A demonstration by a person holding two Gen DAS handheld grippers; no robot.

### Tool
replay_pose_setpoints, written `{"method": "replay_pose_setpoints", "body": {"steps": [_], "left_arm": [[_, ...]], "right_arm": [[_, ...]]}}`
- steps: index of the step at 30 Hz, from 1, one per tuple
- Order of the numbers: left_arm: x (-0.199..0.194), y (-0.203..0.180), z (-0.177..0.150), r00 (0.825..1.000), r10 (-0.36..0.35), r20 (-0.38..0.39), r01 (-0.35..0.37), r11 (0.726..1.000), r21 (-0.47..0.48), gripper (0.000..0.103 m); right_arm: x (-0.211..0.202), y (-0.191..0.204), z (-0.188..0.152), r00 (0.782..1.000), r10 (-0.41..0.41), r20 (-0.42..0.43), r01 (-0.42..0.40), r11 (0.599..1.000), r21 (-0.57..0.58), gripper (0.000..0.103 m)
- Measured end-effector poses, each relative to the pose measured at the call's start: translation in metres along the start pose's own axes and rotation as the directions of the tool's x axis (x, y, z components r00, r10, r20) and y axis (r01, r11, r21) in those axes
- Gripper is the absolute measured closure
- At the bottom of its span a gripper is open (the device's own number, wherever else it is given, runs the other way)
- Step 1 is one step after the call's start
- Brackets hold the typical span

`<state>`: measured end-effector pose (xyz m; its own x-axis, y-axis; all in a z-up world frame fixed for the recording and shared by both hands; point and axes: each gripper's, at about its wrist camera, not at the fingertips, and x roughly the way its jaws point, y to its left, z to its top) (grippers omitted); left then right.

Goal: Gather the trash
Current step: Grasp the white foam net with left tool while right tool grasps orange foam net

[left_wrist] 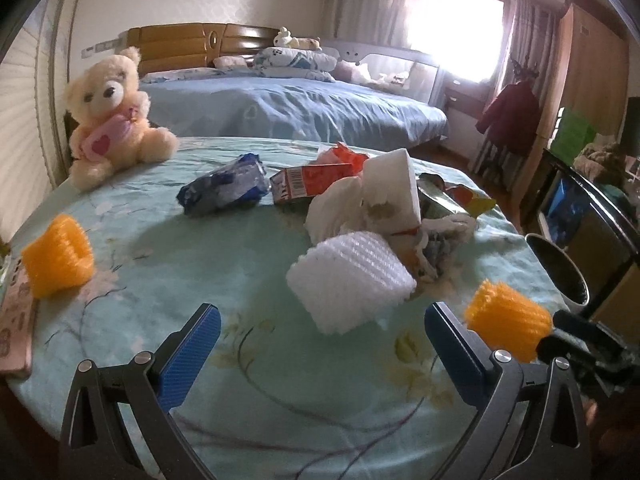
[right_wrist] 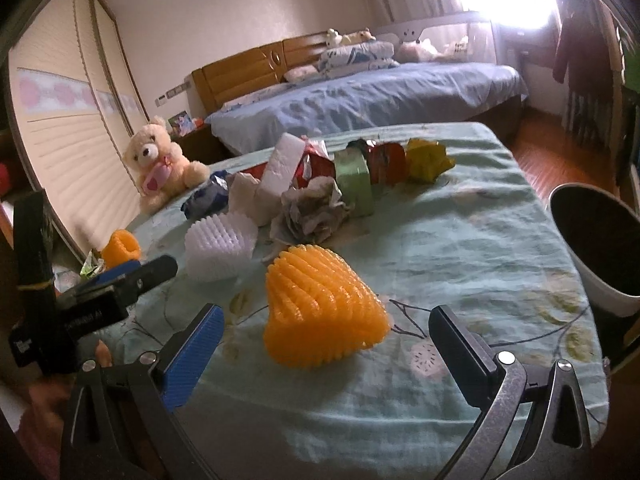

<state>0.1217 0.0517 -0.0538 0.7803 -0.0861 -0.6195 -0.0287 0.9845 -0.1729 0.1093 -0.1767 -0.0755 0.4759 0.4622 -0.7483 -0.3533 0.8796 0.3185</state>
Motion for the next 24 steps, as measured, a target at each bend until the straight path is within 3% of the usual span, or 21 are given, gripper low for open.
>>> {"method": "replay_pose_setpoints", "body": {"steps": [4,7,9,11,12,15,24], "left_arm": [[0.024,-0.002,0.004,0.999,0.006,-0.034,-0.005,1.000,0.019,0.009],[0.039,-0.002,0.006,0.997,-0.006,-0.071,0.007,1.000,0.023,0.024],[0.046,-0.002,0.008,0.996,-0.022,-0.090,0.024,1.000,0.018,0.036],[0.051,-0.002,0.010,0.994,-0.037,-0.103,0.039,0.999,0.014,0.052],[0.053,-0.002,0.010,0.993,-0.044,-0.107,0.046,0.999,0.013,0.065],[0.054,-0.001,0.012,0.992,-0.053,-0.111,0.055,0.998,0.014,0.083],[0.036,-0.018,0.001,0.992,-0.072,-0.100,0.077,0.996,0.051,0.090]], "right_arm": [[0.015,-0.004,0.002,0.999,0.033,-0.042,-0.032,0.999,0.017,0.008],[0.025,-0.007,0.001,0.996,0.060,-0.071,-0.058,0.998,0.030,0.020],[0.030,-0.008,0.001,0.993,0.079,-0.087,-0.076,0.996,0.042,0.036],[0.033,-0.010,0.000,0.990,0.099,-0.097,-0.094,0.994,0.053,0.044],[0.034,-0.010,0.000,0.990,0.102,-0.098,-0.097,0.994,0.052,0.052],[0.031,-0.012,0.000,0.987,0.129,-0.095,-0.124,0.991,0.053,0.059],[0.010,-0.023,0.004,0.989,0.137,-0.056,-0.134,0.990,0.051,0.062]]}}
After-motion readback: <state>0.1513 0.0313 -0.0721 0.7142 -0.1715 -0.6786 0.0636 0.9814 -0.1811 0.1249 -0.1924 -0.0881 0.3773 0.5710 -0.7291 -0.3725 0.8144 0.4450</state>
